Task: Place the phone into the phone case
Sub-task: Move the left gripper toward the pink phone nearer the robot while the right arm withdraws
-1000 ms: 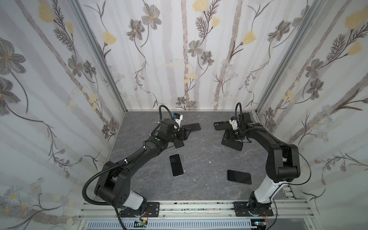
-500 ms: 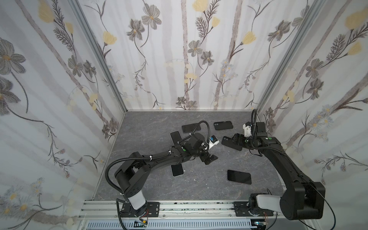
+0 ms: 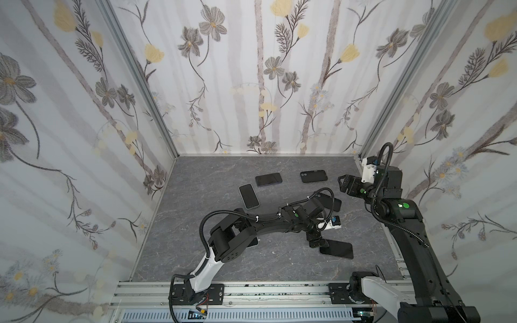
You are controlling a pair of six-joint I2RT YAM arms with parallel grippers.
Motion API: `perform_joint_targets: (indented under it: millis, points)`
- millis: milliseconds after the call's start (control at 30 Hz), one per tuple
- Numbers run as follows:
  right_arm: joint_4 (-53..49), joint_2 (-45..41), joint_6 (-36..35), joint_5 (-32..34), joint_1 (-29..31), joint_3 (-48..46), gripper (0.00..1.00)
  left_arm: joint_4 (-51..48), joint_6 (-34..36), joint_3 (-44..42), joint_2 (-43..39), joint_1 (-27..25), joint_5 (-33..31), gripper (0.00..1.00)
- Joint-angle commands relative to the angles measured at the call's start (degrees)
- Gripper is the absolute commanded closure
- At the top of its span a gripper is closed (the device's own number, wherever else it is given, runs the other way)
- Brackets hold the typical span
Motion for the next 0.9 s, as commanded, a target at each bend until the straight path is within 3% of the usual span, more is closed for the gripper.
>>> perform_joint_targets:
  millis: [0, 500, 700, 867]
  points:
    - [0.0, -2.2, -1.9, 2.3, -0.3, 0.9, 0.11, -3.4, 2.7, 2.2, 2.2, -1.4, 0.4, 0.0]
    - [-1.0, -8.2, -5.6, 3.3, -0.7, -0.6, 0.09, -6.8, -0.8, 12.1, 11.9, -4.3, -2.5, 0.02]
    - [-1.0, -9.9, -6.1, 3.5, -0.7, -2.1, 0.08, -9.6, 0.8, 14.5, 14.2, -5.1, -4.6, 0.07]
    - [-0.8, -10.7, -6.5, 3.8, -0.7, -2.7, 0.08, -14.4, 3.7, 16.5, 15.9, -6.0, -8.2, 0.17]
